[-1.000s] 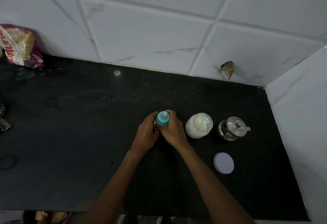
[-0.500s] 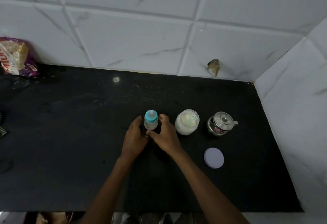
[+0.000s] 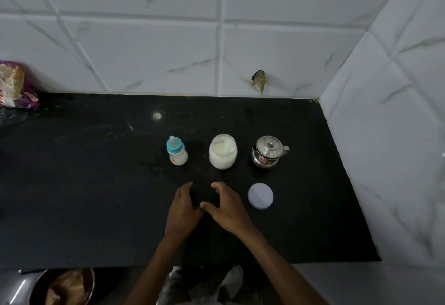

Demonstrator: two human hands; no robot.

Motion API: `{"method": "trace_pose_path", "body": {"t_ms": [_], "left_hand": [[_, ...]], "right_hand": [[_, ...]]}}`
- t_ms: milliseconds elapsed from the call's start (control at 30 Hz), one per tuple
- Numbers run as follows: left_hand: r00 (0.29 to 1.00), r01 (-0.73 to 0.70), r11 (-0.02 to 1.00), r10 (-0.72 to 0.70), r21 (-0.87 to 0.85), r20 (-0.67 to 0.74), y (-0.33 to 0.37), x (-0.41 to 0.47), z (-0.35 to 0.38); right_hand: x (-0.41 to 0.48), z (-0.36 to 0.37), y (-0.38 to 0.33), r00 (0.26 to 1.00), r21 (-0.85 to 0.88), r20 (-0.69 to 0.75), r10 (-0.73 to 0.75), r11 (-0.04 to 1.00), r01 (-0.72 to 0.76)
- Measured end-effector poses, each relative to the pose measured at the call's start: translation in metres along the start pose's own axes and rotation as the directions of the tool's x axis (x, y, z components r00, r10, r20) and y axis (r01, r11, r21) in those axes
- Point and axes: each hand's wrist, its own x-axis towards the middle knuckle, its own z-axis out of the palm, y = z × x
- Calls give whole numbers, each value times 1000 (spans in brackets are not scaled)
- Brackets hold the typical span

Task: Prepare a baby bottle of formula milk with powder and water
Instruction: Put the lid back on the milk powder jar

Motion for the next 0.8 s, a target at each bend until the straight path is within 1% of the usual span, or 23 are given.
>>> {"method": "trace_pose_path", "body": {"t_ms": [133,233,300,367,467,567,667,800], "left_hand": [[994,-64,998,61,28,90,13,-22,30],[987,-107,993,99,58,124,20,-29,44],[982,-133,989,121,70,144,26,-32,50],[977,-151,986,137,76,164,32,-35,55],[969,-174,982,157,74,192,38,-37,59],[965,-188,979,169,78,200,39,-37,60],[962,-200,977,181,78,202,37,-34,62],[956,-213,975,195,61,221,36,-30,63]], "right_hand": [[-26,-26,40,997,-19,-72,37,999,-39],[-39,-48,62,984,-31,-169,55,998,-61],[-43,-62,73,971,-69,-228,69,994,-87],[-42,-74,79,969,-129,-236,76,986,-109],[-36,-86,80,974,-223,-220,61,969,-111],[-26,-94,73,982,-290,-190,19,954,-74],[-13,-99,64,996,-420,-91,26,905,-62],[1,-99,56,992,-552,59,113,831,-62]]}}
